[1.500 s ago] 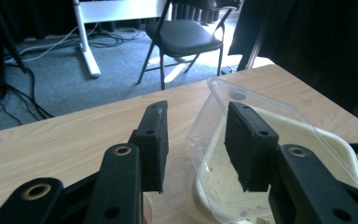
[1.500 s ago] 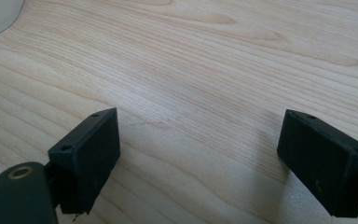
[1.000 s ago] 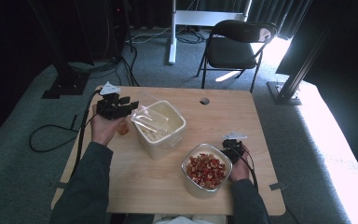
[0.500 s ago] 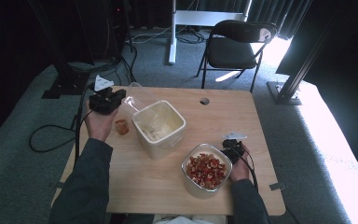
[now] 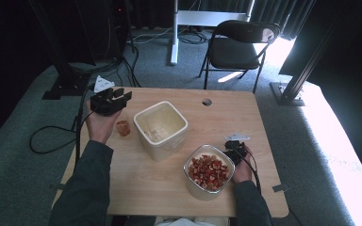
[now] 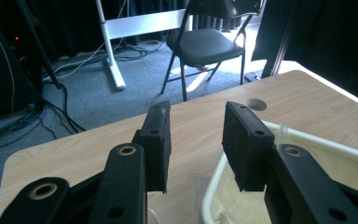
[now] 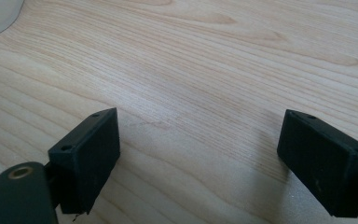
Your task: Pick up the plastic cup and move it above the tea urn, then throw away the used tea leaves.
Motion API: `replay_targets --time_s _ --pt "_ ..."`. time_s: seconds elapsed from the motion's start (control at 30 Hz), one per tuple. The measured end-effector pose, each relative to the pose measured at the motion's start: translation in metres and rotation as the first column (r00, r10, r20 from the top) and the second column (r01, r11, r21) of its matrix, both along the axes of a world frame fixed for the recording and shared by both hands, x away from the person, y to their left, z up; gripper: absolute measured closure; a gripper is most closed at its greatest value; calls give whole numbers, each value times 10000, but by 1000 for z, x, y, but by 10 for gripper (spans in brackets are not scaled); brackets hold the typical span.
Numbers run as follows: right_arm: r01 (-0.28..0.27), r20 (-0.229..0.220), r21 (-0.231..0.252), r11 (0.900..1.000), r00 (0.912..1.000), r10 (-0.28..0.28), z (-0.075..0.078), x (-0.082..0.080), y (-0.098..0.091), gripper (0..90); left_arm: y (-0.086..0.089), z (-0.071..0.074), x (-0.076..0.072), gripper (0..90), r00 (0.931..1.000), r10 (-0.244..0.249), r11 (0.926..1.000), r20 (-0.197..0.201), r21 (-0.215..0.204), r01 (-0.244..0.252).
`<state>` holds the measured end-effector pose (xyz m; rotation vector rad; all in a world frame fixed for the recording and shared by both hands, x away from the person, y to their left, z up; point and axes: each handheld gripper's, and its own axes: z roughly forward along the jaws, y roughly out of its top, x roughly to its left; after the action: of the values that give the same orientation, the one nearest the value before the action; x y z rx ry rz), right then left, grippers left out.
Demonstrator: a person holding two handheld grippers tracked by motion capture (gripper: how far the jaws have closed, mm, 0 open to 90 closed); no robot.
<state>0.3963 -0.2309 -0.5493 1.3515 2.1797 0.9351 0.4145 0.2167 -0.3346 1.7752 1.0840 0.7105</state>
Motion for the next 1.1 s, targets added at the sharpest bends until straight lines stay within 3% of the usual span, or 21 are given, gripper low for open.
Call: replay_targets --time_s 0.27,0.57,0.97,1.1 --pt "1 -3 3 10000 10000 -1 0 0 0 124 2 -3 2 582 9999 -22 9999 -109 115 23" --pt "0 0 4 10000 10000 0 0 0 0 124 14 -11 0 499 9999 40 10000 -111 -62 -41" --pt "-11 2 -11 10000 10000 11 0 0 0 124 41 -41 -7 353 9991 233 9988 -359 -425 -248" --pt "-6 0 -7 10000 10000 6 0 0 0 124 55 -59 -11 328 9980 467 9969 -422 -612 -492"
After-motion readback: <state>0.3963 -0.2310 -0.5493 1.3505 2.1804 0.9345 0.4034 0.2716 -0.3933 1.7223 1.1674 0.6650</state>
